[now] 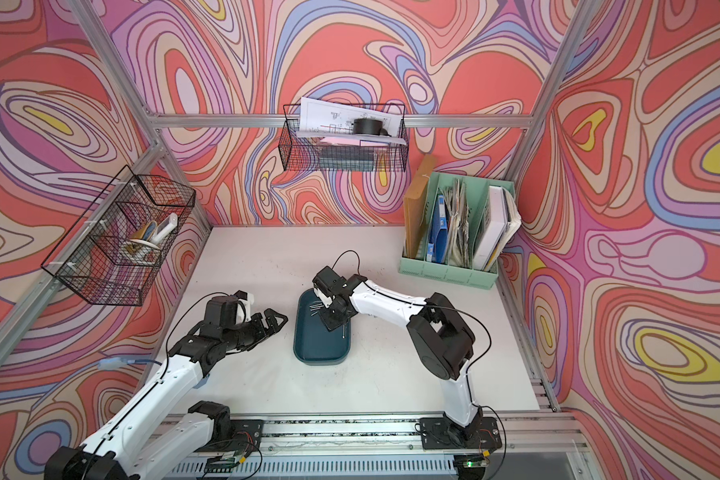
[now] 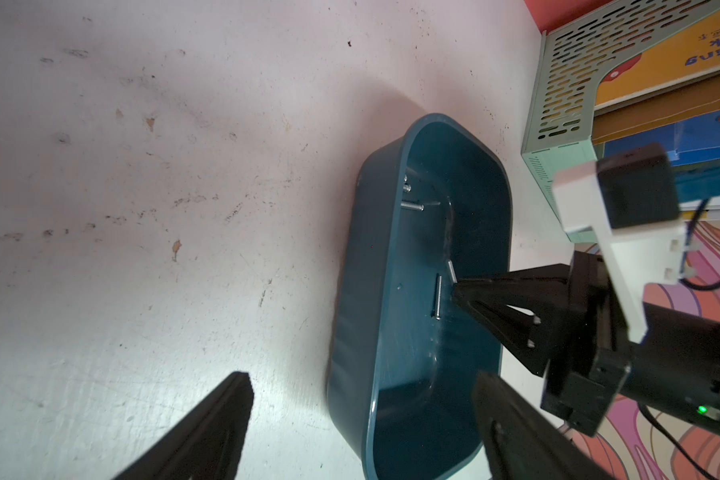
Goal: Take out the screws from the storage box
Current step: Pick up the screw from the storage box.
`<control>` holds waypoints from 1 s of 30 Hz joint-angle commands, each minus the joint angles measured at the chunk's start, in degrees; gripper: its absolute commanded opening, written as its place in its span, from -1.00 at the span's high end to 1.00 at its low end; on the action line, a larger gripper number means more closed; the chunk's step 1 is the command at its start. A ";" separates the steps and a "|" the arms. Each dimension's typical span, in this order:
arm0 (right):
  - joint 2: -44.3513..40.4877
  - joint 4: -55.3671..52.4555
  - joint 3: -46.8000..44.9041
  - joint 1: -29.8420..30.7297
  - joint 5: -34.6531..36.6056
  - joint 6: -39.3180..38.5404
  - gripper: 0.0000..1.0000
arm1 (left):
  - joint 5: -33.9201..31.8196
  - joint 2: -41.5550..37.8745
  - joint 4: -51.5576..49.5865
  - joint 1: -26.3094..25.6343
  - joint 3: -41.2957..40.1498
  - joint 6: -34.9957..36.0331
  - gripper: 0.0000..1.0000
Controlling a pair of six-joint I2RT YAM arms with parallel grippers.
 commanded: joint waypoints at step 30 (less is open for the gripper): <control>0.81 1.90 0.79 3.53 4.99 -0.17 0.42 | 0.42 2.03 1.41 -0.55 0.90 0.48 -0.78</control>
